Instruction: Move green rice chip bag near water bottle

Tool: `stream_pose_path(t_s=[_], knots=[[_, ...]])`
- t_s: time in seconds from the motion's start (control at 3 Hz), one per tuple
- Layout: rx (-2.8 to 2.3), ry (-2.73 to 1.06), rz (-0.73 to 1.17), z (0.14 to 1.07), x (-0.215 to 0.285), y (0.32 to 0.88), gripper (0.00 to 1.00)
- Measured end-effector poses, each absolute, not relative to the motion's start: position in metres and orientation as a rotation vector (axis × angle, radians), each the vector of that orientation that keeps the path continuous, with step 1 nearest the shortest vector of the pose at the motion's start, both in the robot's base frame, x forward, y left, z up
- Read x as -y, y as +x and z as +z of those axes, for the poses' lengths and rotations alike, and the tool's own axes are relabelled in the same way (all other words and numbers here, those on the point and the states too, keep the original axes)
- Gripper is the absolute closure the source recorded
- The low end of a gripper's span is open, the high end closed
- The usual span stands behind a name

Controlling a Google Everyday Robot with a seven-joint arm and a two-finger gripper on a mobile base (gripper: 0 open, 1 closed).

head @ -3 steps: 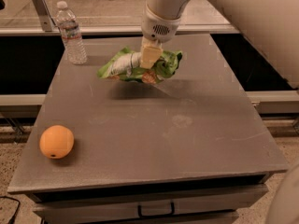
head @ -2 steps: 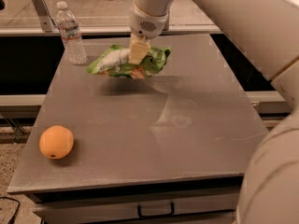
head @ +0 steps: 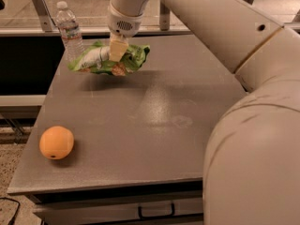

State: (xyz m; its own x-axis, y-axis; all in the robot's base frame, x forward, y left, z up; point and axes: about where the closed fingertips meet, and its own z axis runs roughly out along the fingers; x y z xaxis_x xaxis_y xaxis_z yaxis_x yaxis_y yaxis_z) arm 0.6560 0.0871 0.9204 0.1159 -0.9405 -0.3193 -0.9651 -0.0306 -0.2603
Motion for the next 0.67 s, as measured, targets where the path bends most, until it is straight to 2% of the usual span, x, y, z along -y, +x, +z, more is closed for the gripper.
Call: stream_pose_path(t_s=[0.33,0.67], knots=[[-1.831,-1.994,0.065,0.915,-0.103,0.670,1.00],[-1.841,-1.988,0.033,0.909,-0.105,0.684,0.82]])
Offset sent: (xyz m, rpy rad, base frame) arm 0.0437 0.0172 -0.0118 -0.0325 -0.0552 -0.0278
